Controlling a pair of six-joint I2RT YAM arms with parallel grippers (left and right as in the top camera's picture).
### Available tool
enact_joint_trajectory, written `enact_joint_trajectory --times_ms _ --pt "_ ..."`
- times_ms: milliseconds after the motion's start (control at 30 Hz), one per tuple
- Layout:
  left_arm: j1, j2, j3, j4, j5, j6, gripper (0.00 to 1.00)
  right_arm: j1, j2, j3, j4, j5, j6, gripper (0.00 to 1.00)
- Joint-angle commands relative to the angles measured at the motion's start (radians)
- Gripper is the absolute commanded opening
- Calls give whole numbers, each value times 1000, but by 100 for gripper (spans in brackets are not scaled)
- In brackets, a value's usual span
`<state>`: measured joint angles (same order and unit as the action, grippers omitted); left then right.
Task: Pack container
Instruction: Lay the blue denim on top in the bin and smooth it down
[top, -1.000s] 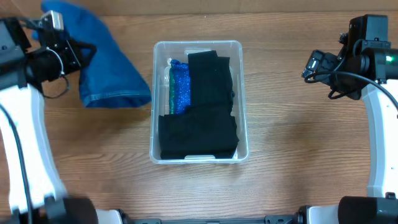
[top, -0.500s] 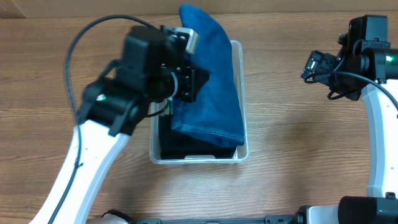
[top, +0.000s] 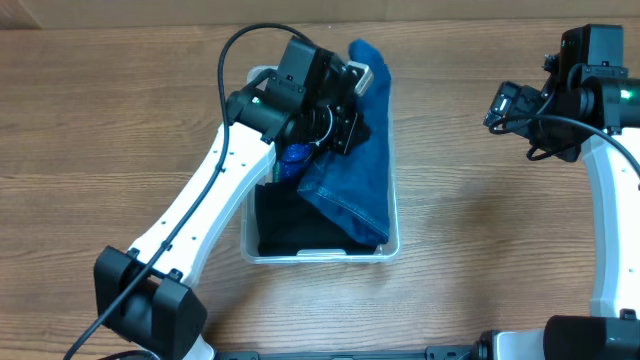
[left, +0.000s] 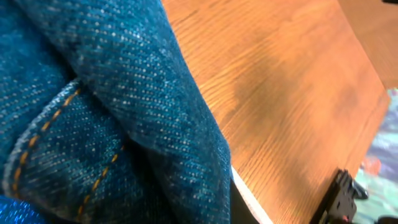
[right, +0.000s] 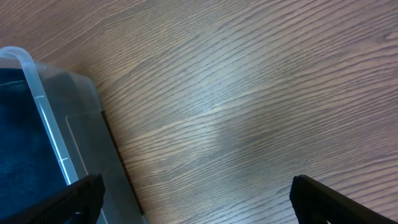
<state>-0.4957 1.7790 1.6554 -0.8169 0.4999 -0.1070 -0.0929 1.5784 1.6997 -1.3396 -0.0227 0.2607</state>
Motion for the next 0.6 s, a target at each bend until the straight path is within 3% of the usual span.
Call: enact_joint_trajectory --times_ms 0,167,233,267,300,333,400,567 --pt "4 7 28 0 123 55 4 -4 -11 1 1 -5 -3 100" --pt "31 7 28 -134 -166 -8 4 -4 -11 1 1 -5 -3 100" --pt "45 7 28 -228 -346 -27 4 -4 -11 1 2 -5 -3 100" --pt "47 7 28 -255 -415 -32 15 -4 -11 1 2 -5 -3 100" --pt "50 8 28 -281 -481 -32 93 -4 -11 1 2 -5 -3 100" --pt "53 8 28 -311 -554 -32 100 -4 -11 1 2 -5 -3 100" --pt "64 7 29 -347 -643 -61 100 -4 -11 1 2 -5 -3 100" --pt "73 2 77 -330 -611 -71 100 -4 -11 1 2 -5 -3 100"
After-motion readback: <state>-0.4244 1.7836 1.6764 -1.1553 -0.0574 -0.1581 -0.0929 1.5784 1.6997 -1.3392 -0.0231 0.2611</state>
